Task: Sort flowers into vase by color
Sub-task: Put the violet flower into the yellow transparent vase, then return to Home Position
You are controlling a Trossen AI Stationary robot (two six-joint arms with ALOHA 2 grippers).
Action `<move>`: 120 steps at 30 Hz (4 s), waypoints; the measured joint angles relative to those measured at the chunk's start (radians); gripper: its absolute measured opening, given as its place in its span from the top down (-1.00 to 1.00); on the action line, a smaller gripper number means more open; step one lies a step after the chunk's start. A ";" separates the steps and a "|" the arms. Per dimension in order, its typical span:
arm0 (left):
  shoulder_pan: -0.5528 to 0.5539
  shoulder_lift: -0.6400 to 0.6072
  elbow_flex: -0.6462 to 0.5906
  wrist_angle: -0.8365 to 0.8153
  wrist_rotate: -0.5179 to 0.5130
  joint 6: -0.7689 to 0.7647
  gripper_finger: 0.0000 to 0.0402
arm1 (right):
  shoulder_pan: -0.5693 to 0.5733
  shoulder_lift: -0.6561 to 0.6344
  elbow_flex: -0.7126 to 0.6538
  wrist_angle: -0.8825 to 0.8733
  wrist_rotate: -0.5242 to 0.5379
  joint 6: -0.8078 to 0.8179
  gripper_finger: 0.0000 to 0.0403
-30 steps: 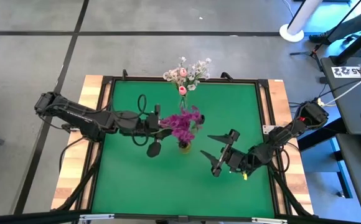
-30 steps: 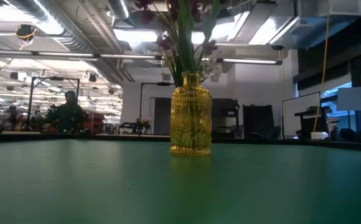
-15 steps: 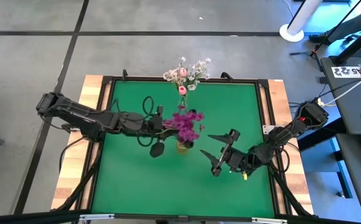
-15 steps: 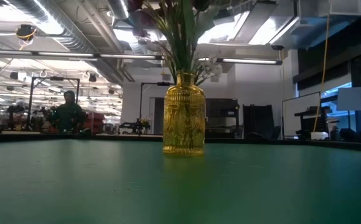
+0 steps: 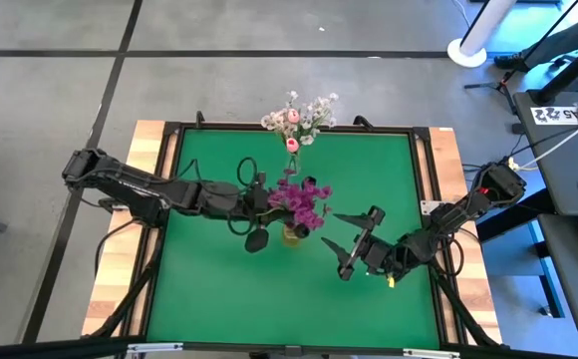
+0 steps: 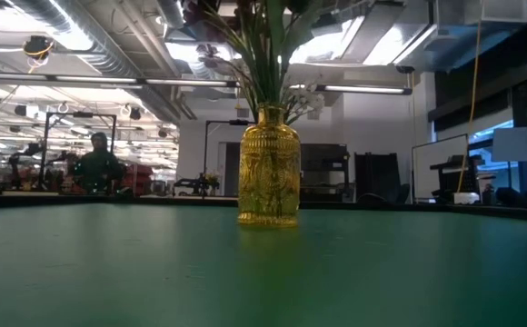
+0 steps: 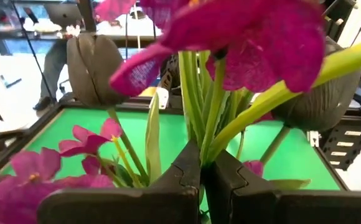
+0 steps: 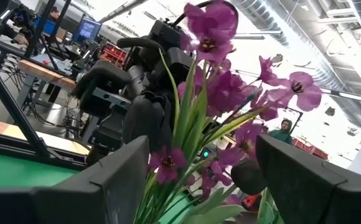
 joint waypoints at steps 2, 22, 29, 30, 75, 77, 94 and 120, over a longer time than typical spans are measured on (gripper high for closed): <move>0.001 0.000 0.000 -0.021 0.000 -0.019 1.00 | 0.000 0.000 0.000 0.000 0.000 0.000 -0.46; 0.003 0.009 0.000 0.019 0.044 -0.059 1.00 | 0.000 0.000 0.000 0.002 0.000 -0.003 -0.46; 0.003 0.094 0.000 0.019 0.045 -0.060 1.00 | 0.000 0.001 0.000 0.002 0.004 -0.003 -0.46; 0.003 0.107 0.000 0.027 0.045 -0.060 1.00 | 0.000 0.000 0.000 0.002 0.004 -0.003 -0.46; -0.107 -0.197 0.000 -0.231 0.021 -0.059 -0.03 | 0.087 -0.152 0.000 -0.020 0.155 -0.090 -0.46; -0.126 -0.242 0.000 -0.246 -0.017 -0.048 -0.03 | 0.084 -0.184 0.000 -0.060 0.164 -0.085 -0.46; -0.109 -0.520 0.000 -0.534 -0.371 0.100 -0.02 | -0.346 -0.670 -0.014 -1.188 -0.368 0.723 0.06; -0.020 -1.087 -0.647 -0.081 -0.220 0.096 0.99 | -0.775 -1.062 -0.647 -0.783 -1.008 0.887 0.95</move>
